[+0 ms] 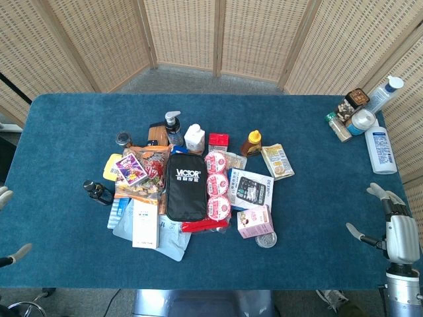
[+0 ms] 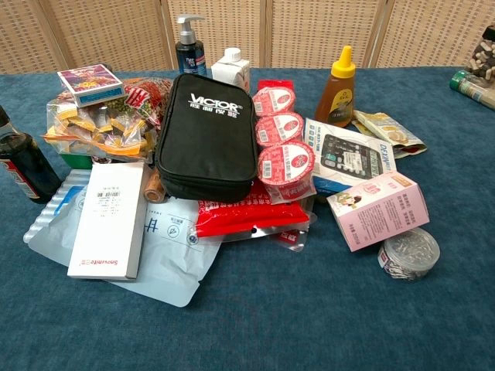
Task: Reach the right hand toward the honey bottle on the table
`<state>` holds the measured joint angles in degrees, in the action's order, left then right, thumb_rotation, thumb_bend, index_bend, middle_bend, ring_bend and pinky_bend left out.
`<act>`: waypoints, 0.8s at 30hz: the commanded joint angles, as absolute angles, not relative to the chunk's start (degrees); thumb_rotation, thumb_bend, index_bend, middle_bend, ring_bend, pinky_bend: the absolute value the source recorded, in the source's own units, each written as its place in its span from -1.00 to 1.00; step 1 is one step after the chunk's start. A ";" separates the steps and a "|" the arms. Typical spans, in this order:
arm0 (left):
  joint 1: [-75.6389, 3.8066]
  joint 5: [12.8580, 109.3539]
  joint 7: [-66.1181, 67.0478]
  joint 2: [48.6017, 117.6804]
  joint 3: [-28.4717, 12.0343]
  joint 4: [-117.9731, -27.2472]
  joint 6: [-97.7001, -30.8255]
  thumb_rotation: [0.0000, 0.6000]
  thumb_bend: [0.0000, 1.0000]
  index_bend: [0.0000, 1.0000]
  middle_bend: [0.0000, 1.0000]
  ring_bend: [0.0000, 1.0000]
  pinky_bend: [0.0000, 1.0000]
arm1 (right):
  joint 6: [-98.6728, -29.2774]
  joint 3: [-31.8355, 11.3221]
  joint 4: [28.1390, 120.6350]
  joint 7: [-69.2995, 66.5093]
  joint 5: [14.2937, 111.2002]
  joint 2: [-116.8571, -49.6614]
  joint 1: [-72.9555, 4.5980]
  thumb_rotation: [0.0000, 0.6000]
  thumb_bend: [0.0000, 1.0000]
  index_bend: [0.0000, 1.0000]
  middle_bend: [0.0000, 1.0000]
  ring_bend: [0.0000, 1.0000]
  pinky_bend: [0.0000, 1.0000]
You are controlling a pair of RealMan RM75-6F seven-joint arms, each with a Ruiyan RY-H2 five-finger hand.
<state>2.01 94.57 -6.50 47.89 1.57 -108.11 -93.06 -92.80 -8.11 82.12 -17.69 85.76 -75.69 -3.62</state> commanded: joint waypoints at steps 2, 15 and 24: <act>2.11 94.76 -6.17 47.99 1.66 -108.15 -93.20 1.00 -1.00 -1.00 -1.00 -1.00 -1.00 | -92.73 -8.03 81.76 -17.79 85.92 -75.82 -3.65 1.00 -1.00 -0.73 -0.46 -0.52 -0.61; 1.83 94.19 -6.59 48.17 1.28 -108.44 -93.03 1.00 -1.00 -1.00 -1.00 -1.00 -1.00 | -81.47 -10.99 76.93 -26.44 81.26 -77.89 -9.39 1.00 -1.00 -0.74 -0.48 -0.52 -0.63; 1.36 92.27 -5.49 48.82 0.56 -109.14 -92.19 1.00 -1.00 -1.00 -1.00 -1.00 -1.00 | -63.00 -17.10 66.35 -36.39 74.20 -82.07 -21.16 1.00 -1.00 -0.92 -0.55 -0.53 -0.67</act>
